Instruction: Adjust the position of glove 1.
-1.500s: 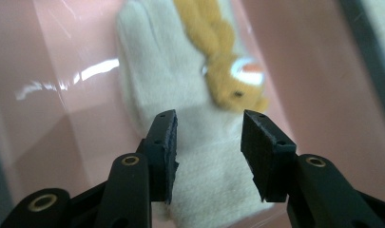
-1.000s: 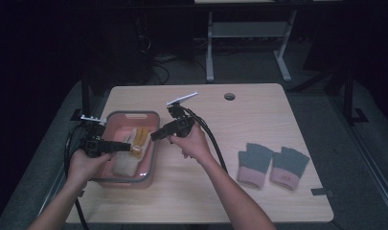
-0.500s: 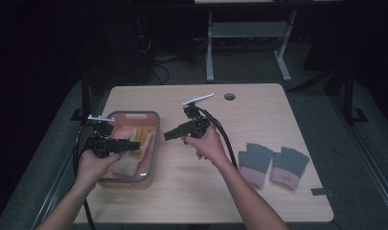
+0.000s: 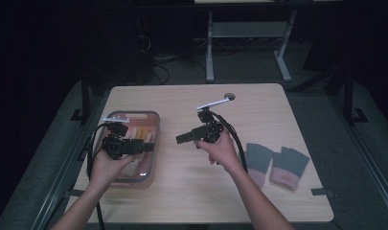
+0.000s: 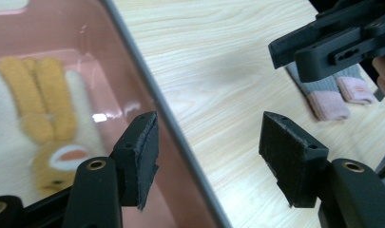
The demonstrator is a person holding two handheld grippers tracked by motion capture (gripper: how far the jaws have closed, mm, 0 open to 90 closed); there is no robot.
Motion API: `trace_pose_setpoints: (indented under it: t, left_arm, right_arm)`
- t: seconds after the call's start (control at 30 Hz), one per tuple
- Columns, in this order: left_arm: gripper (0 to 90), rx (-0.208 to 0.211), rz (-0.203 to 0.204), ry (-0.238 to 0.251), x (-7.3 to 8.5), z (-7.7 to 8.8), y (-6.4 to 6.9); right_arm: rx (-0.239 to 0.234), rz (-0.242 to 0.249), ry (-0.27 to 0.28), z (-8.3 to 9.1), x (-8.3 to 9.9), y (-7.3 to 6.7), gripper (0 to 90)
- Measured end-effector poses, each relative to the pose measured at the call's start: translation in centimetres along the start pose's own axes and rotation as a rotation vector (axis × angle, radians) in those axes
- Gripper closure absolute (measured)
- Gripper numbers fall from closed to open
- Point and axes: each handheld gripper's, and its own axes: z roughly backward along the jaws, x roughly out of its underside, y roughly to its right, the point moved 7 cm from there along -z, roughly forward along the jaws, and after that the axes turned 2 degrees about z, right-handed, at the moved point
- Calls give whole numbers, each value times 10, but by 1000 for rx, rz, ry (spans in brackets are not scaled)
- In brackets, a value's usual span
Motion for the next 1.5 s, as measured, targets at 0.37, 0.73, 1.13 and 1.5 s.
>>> trace_pose_setpoints:
  t: [0.37,0.73,1.13,1.5]
  left_arm:
    - [362,37,-31,17,1,-11,22]
    - [347,59,-79,15,8,-27,44]
    - [336,100,-114,12,16,-46,62]
    - [316,136,-138,23,24,-57,75]
  right_arm:
    - [36,-19,9,25,16,14,479]
    - [66,-37,19,45,37,31,461]
    - [90,-57,23,65,55,43,442]
    - [134,-52,16,79,65,54,424]
